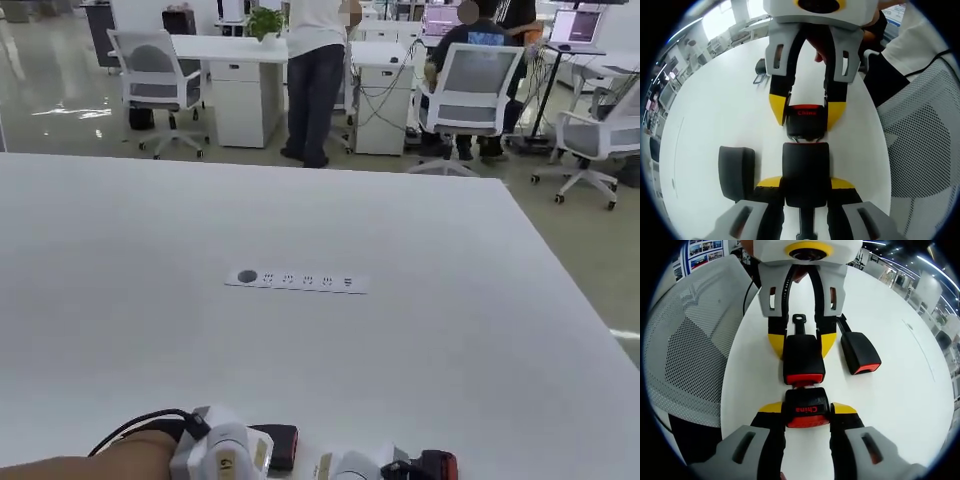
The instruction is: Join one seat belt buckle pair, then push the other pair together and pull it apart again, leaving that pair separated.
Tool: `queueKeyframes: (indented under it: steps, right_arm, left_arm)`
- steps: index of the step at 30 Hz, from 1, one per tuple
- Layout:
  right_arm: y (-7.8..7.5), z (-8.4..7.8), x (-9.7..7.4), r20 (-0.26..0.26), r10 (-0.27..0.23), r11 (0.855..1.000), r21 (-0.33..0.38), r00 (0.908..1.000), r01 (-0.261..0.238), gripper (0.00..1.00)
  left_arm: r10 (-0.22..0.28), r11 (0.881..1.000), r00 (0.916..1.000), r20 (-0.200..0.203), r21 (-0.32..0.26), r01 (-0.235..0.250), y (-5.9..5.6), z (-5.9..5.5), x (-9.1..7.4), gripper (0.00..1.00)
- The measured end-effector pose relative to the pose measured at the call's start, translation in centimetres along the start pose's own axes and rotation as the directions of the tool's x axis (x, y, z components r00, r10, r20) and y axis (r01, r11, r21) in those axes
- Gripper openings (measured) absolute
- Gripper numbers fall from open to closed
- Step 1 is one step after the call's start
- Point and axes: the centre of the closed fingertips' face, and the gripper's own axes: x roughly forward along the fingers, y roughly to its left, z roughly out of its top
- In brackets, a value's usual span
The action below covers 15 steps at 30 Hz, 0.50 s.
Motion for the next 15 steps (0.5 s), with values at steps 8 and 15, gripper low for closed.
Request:
queueKeyframes:
  steps: [8, 15]
  right_arm:
    - [-0.01, 0.11, -0.03, 0.002, 0.007, 1.000, 0.000, 1.0000, -0.007, 0.32]
    - [0.16, 0.27, -0.19, -0.014, 0.031, 0.999, -0.014, 0.9994, -0.032, 0.32]
  left_arm:
    - [0.002, 1.000, 0.9999, -0.010, -0.004, -0.002, -0.19, 0.24, -0.11, 0.32]
    - [-0.001, 1.000, 0.9999, -0.014, -0.018, 0.000, -0.45, 0.12, -0.05, 0.33]
